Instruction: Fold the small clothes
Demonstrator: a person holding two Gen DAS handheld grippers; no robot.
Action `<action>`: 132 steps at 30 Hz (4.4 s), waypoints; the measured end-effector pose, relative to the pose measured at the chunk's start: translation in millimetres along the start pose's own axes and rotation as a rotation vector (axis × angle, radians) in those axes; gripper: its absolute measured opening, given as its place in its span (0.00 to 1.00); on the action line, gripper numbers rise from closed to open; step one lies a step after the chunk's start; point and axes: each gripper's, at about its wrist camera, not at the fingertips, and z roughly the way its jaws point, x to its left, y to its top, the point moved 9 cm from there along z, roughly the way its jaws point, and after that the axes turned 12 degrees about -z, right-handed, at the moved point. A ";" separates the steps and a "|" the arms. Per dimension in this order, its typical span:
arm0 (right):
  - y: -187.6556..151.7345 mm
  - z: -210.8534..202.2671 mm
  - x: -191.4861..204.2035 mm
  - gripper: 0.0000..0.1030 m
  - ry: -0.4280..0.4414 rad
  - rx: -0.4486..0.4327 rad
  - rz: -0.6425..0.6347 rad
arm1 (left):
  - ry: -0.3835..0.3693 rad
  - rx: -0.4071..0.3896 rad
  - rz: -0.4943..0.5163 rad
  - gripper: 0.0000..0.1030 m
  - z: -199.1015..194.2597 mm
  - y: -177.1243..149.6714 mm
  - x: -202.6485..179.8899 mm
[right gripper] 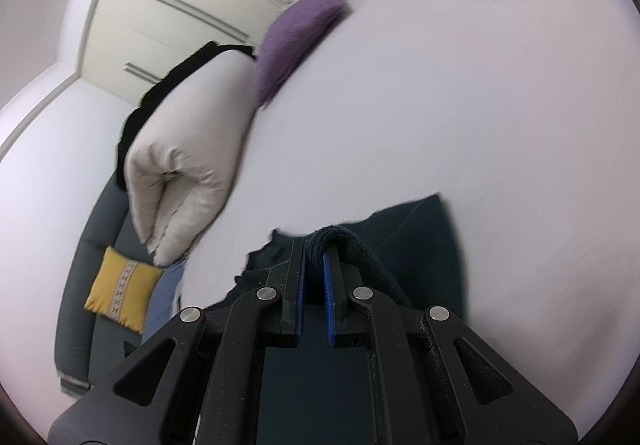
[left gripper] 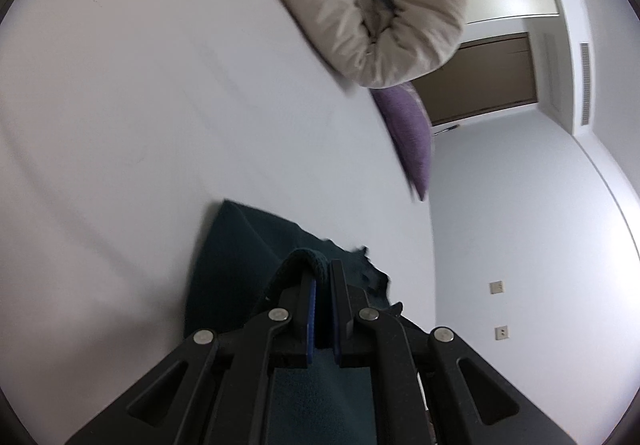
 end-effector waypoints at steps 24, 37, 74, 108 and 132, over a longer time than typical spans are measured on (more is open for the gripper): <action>-23.1 16.4 21.3 0.67 -0.078 0.031 -0.182 | 0.196 -0.112 0.263 0.44 -2.7 -48.8 -7.5; -84.1 58.3 -9.3 0.00 -0.115 0.100 -0.157 | 0.371 -0.167 0.464 0.35 12.5 -69.4 30.3; -120.8 -73.8 -12.7 0.37 -0.507 0.056 -0.380 | 0.467 -0.221 0.566 0.21 -33.1 -103.3 32.7; -39.7 30.5 4.0 0.31 -0.084 -0.039 -0.059 | 0.584 -0.298 0.745 0.47 53.7 -53.1 12.7; -143.1 -34.4 -13.0 0.36 0.099 0.015 -0.022 | 0.550 -0.303 0.738 0.47 52.4 -53.2 14.2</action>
